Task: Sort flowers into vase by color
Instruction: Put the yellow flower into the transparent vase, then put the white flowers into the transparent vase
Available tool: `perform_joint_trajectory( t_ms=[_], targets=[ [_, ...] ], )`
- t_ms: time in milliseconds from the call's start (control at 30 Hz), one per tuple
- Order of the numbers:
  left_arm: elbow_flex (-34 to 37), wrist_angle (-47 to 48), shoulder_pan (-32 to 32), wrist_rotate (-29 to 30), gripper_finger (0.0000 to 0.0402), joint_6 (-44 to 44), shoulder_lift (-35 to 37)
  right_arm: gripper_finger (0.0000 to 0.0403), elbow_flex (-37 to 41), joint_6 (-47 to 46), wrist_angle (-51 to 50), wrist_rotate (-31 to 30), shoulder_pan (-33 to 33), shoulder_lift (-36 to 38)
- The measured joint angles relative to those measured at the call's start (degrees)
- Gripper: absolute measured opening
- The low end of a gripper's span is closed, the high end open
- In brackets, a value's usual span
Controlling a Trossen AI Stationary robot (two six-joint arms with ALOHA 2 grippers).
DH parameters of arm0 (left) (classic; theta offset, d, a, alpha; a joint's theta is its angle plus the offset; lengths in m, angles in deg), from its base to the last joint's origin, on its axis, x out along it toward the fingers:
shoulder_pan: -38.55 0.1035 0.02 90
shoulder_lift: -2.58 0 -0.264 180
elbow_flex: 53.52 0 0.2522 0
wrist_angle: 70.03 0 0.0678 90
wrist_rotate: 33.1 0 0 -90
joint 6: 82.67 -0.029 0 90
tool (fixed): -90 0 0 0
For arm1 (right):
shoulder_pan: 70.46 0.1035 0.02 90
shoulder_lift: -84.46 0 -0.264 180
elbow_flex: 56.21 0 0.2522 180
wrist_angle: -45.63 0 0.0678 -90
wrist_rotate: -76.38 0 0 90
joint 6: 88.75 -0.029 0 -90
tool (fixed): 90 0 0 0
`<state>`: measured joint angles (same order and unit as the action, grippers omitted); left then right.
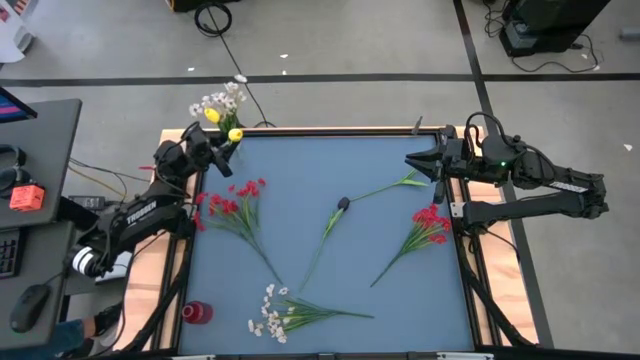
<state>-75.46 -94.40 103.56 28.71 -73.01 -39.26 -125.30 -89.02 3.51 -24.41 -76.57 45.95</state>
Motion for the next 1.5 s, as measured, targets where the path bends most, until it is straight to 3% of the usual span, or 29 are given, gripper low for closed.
perform_joint_trajectory(
  t_ms=[167,300,567,967,1167,1367,1500],
  targets=[
    [0.02,1.74,0.0,0.3,0.0166,1.78,2.07,0.0059,0.0,0.0,0.0,-0.01,0.0,0.0],
    [0.02,6.74,0.04,4.78,0.0151,-0.65,2.94,0.0059,0.0,0.0,0.0,-0.02,-0.02,-0.02],
    [-1.72,11.12,-0.37,4.27,0.0131,1.56,3.04,0.0059,0.0,0.0,0.0,-0.02,-0.02,-0.01],
    [-17.8,47.62,-0.37,4.45,0.0123,-8.83,4.96,0.0058,0.0,0.0,0.0,-0.02,0.0,-0.02],
    [-26.44,67.33,-0.37,9.0,0.0123,-14.8,5.87,0.0058,0.0,0.0,0.0,-0.02,0.0,-0.02],
    [-31.38,80.03,-0.36,12.93,0.0123,-15.22,5.93,0.0058,0.0,0.0,0.02,-0.01,-0.02,-0.01],
    [-33.48,84.72,-0.6,13.02,0.0123,-10.38,5.98,0.0058,0.0,0.0,0.0,-0.02,0.0,-0.02]
  ],
)
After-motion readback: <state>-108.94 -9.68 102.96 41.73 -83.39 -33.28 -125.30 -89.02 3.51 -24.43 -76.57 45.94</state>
